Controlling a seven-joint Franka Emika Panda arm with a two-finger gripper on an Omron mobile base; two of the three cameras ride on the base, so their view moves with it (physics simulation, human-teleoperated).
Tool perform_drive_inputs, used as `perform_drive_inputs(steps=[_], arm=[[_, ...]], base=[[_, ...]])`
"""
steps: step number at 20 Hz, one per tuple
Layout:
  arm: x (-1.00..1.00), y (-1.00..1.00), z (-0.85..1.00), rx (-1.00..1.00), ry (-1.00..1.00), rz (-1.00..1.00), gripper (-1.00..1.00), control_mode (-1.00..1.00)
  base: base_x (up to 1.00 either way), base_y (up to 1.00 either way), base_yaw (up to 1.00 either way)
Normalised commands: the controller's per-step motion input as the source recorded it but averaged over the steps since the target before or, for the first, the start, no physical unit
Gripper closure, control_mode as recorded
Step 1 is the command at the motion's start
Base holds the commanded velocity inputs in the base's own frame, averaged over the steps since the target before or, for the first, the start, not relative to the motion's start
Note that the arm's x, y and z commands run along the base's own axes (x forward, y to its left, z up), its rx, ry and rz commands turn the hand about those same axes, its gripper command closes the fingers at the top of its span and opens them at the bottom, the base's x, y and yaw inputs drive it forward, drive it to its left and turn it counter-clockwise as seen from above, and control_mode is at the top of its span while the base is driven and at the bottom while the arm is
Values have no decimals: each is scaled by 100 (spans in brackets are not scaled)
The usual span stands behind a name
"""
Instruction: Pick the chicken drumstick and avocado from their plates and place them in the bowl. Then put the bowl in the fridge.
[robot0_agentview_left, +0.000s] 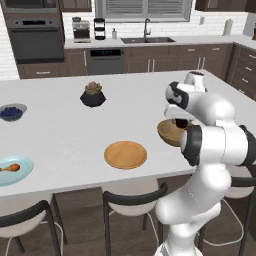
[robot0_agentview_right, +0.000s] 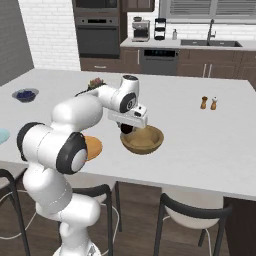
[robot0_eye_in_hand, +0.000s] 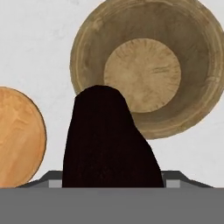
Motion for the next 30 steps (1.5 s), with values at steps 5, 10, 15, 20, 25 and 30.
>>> perform_drive_inputs(steps=[5, 10, 15, 20, 25, 30], arm=[[69, -20, -36, -2, 0, 0, 100, -100], [42, -2, -46, -5, 0, 0, 100, -100], [2, -2, -51, -1, 0, 0, 100, -100], [5, -9, -40, 0, 0, 0, 100, -100], [14, -4, -34, 0, 0, 0, -100, -100], [4, 0, -10, 0, 0, 0, -100, -100]], base=[[0, 0, 0], [0, 0, 0], [0, 0, 0], [0, 0, 0], [0, 0, 0], [0, 0, 0]])
